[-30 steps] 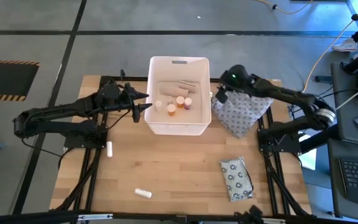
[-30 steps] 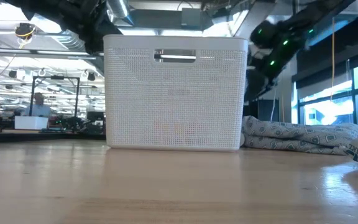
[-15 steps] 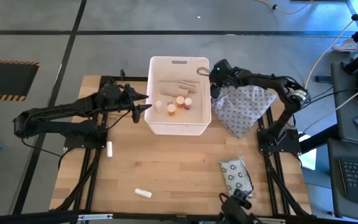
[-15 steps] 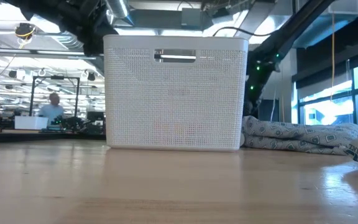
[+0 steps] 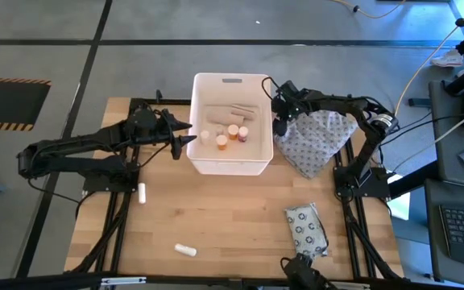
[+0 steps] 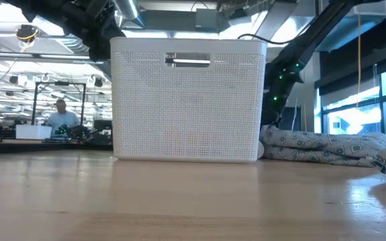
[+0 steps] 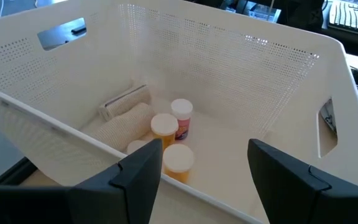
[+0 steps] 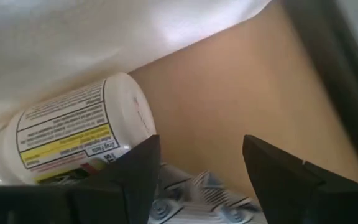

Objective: Pick & place medical supplies in basket/bin
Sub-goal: Put the white pill bottle into the white bin

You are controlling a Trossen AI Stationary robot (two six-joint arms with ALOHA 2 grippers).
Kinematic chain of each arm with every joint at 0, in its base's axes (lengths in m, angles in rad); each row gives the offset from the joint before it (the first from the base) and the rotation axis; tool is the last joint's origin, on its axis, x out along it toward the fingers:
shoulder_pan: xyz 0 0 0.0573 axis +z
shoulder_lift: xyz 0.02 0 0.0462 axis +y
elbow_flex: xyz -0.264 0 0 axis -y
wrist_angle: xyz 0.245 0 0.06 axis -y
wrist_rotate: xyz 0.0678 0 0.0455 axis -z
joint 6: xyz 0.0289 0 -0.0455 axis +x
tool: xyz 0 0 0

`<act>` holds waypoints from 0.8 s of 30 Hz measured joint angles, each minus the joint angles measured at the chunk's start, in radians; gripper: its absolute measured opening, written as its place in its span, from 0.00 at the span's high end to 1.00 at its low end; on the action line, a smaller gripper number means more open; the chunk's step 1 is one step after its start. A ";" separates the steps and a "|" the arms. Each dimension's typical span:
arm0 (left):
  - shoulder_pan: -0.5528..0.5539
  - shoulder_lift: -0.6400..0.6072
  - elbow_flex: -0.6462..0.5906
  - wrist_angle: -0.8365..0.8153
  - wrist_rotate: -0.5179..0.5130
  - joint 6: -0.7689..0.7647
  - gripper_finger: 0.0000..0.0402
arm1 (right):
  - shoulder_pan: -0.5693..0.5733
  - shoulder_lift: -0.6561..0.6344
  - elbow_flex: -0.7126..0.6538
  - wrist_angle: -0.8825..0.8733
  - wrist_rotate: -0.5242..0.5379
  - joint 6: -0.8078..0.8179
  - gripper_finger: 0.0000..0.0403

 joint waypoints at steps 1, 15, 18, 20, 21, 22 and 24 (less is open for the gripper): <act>0.000 0.000 0.000 -0.002 0.000 0.000 0.43 | 0.004 0.000 0.000 -0.008 -0.004 0.004 0.43; 0.000 0.000 0.000 -0.003 0.000 0.000 0.43 | 0.168 0.000 -0.004 -0.065 -0.068 0.031 0.43; 0.000 0.000 0.000 -0.004 0.000 0.000 0.43 | 0.208 0.000 -0.004 -0.088 -0.068 0.052 0.43; 0.000 0.000 0.000 -0.004 0.000 0.000 0.43 | 0.233 0.000 -0.004 -0.113 -0.068 0.061 0.43; 0.000 0.000 0.000 -0.004 0.000 0.000 0.43 | 0.247 0.000 -0.004 -0.127 -0.067 0.071 0.43; 0.000 0.000 0.000 -0.004 0.000 0.000 0.43 | 0.261 0.000 -0.005 -0.138 -0.067 0.077 0.43; 0.000 0.000 0.000 -0.004 0.000 0.000 0.43 | 0.291 0.000 -0.005 -0.151 -0.067 0.086 0.43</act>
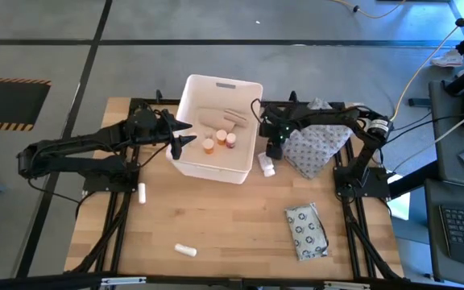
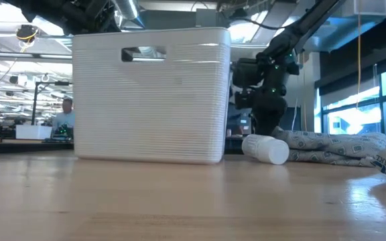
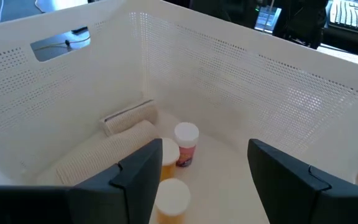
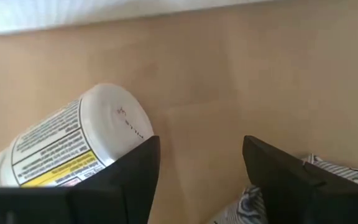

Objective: Pick & place medical supplies in basket/bin
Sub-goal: Put the white pill bottle into the white bin

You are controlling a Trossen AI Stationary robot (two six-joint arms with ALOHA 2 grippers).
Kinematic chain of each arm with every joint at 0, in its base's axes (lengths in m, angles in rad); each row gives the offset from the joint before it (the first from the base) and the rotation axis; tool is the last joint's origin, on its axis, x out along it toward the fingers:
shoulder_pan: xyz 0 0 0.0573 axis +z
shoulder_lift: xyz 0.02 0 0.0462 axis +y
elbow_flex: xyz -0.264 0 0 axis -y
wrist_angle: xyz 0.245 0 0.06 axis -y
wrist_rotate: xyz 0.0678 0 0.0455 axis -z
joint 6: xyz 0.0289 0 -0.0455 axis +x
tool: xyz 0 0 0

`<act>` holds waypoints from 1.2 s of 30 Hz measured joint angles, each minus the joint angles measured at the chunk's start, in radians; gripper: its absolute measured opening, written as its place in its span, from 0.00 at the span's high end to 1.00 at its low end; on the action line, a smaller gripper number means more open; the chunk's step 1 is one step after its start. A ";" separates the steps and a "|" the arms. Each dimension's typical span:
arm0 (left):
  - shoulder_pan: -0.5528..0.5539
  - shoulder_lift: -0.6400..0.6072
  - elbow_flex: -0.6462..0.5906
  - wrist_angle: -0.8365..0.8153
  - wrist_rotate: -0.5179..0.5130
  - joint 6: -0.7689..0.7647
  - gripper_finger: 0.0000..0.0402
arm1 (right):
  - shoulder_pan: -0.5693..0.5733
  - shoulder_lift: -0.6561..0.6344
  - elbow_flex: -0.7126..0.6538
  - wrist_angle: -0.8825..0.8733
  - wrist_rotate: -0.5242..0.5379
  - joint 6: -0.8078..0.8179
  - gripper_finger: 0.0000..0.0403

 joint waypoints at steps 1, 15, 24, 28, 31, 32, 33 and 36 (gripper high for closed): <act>0.000 0.000 0.000 0.000 0.000 0.000 0.43 | 0.014 0.000 0.000 -0.002 0.000 0.015 0.43; 0.000 0.000 0.000 0.000 0.000 0.000 0.43 | 0.177 -0.083 -0.002 -0.016 0.158 0.126 0.43; 0.000 0.000 0.000 0.000 -0.002 0.007 0.43 | 0.305 -0.281 -0.001 -0.008 0.197 0.382 0.43; 0.000 0.000 0.000 0.000 -0.003 0.026 0.43 | 0.448 -0.321 -0.001 -0.022 0.402 0.546 0.43; 0.000 0.000 0.000 0.000 -0.003 0.028 0.43 | 0.577 -0.331 -0.001 -0.046 0.591 0.664 0.43; 0.000 0.000 0.000 0.000 -0.003 0.030 0.43 | 0.622 -0.331 -0.001 -0.044 0.656 0.703 0.43; 0.000 0.000 0.000 0.000 -0.003 0.030 0.43 | 0.664 -0.330 -0.001 -0.044 0.724 0.746 0.43; 0.000 0.000 0.000 0.000 -0.003 0.033 0.43 | 0.773 -0.311 -0.001 -0.045 0.878 0.890 0.43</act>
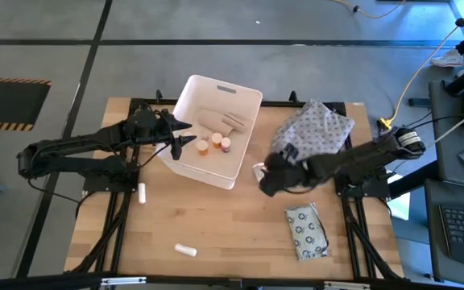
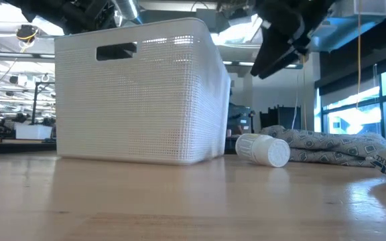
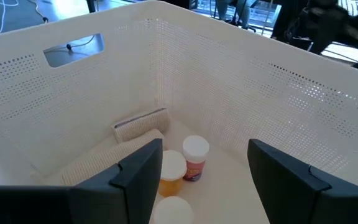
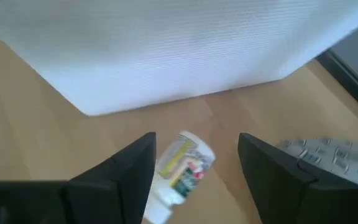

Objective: Pick & place medical supplies in basket/bin
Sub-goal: Put the white pill bottle into the white bin

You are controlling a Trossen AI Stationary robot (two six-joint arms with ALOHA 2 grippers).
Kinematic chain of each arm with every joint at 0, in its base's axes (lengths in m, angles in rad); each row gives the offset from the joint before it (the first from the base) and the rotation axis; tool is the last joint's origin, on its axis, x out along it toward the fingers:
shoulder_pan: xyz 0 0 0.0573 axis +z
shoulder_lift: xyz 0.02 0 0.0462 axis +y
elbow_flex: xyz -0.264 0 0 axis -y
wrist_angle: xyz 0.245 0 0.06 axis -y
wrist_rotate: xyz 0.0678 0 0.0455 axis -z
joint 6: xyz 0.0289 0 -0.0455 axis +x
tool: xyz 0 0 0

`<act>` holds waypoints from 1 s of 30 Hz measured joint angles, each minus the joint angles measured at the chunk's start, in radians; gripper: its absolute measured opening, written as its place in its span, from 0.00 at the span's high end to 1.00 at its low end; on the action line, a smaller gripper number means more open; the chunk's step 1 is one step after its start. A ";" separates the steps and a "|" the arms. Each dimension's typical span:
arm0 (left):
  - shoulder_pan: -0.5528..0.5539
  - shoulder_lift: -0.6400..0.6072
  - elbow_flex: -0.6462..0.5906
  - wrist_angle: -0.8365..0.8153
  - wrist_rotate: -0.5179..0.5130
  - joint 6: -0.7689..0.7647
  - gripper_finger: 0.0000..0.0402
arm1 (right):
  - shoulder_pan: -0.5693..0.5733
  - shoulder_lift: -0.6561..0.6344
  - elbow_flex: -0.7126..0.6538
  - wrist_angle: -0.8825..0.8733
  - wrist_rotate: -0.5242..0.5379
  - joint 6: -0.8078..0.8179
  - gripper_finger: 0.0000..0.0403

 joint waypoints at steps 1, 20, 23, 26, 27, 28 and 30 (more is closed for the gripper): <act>0.000 0.000 0.000 0.000 0.000 0.003 0.43 | 0.032 0.008 -0.001 0.000 0.038 0.050 0.43; 0.000 0.000 0.000 0.000 0.002 0.039 0.43 | 0.298 0.183 -0.258 0.349 0.328 0.312 0.43; 0.000 0.000 0.000 0.000 0.002 0.038 0.43 | 0.297 0.199 -0.273 0.346 0.345 0.347 0.43; 0.000 0.000 0.000 0.000 0.002 0.033 0.43 | 0.309 0.217 -0.290 0.332 0.401 0.427 0.43; 0.000 0.000 0.000 0.000 0.002 0.033 0.43 | 0.315 0.228 -0.294 0.311 0.426 0.472 0.43; 0.000 0.000 0.000 0.000 0.003 0.033 0.43 | 0.323 0.239 -0.299 0.281 0.459 0.531 0.43; 0.000 0.000 0.000 0.000 0.003 0.031 0.43 | 0.334 0.264 -0.311 0.235 0.529 0.686 0.43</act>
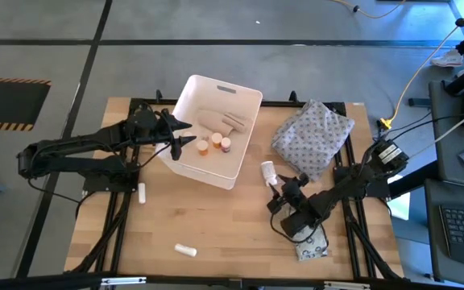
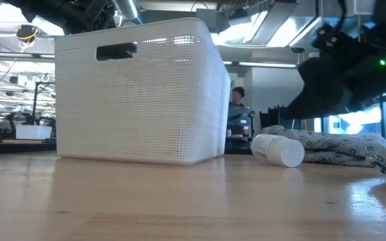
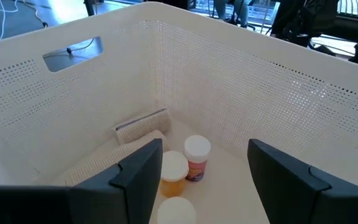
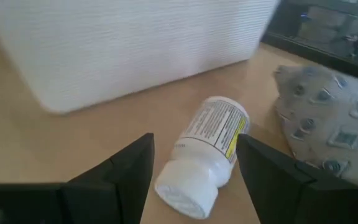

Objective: Pick & place medical supplies in basket/bin
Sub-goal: Put the white pill bottle into the white bin

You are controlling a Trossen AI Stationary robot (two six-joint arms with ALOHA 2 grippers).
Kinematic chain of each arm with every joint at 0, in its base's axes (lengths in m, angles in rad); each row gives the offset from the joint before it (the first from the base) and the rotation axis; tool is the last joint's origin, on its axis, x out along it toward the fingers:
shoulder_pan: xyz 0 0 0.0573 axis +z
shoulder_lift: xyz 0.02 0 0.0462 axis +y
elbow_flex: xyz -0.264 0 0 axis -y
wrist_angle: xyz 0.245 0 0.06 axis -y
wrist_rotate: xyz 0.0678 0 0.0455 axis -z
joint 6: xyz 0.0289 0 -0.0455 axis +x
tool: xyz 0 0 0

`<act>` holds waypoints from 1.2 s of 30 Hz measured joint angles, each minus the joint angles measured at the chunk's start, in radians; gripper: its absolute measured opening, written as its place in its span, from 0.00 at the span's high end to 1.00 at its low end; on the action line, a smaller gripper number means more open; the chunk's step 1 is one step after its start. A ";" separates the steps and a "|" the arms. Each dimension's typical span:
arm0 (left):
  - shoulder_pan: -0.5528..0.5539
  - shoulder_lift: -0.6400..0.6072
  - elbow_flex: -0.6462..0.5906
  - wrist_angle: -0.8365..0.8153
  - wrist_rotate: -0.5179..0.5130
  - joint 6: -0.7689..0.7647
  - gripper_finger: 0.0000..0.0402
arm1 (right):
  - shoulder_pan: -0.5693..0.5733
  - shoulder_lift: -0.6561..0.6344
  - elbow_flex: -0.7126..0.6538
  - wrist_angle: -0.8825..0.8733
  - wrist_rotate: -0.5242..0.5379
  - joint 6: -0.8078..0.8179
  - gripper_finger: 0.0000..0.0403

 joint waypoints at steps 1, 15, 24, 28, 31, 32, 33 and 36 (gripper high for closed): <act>0.000 0.000 0.000 0.000 0.000 0.000 0.43 | 0.003 0.014 -0.008 -0.009 0.025 0.073 0.43; 0.000 0.000 0.000 0.000 -0.001 0.007 0.43 | 0.003 0.132 -0.034 0.047 -0.043 0.146 0.43; 0.000 0.000 0.000 0.000 -0.002 0.000 0.43 | -0.005 0.137 -0.033 0.061 -0.060 0.146 0.43; 0.000 0.000 0.000 0.000 -0.002 0.000 0.43 | -0.007 0.137 -0.033 0.065 -0.059 0.144 0.43; 0.000 0.000 0.000 0.000 -0.002 -0.001 0.43 | -0.007 0.137 -0.033 0.065 -0.054 0.144 0.43; 0.000 0.000 0.000 0.000 -0.002 -0.001 0.43 | -0.006 0.137 -0.033 0.064 -0.053 0.143 0.43; 0.000 0.000 0.000 0.000 -0.002 -0.001 0.43 | -0.006 0.137 -0.033 0.062 -0.053 0.140 0.43; 0.000 0.000 0.000 0.000 -0.002 -0.001 0.43 | -0.006 0.137 -0.033 0.060 -0.054 0.138 0.39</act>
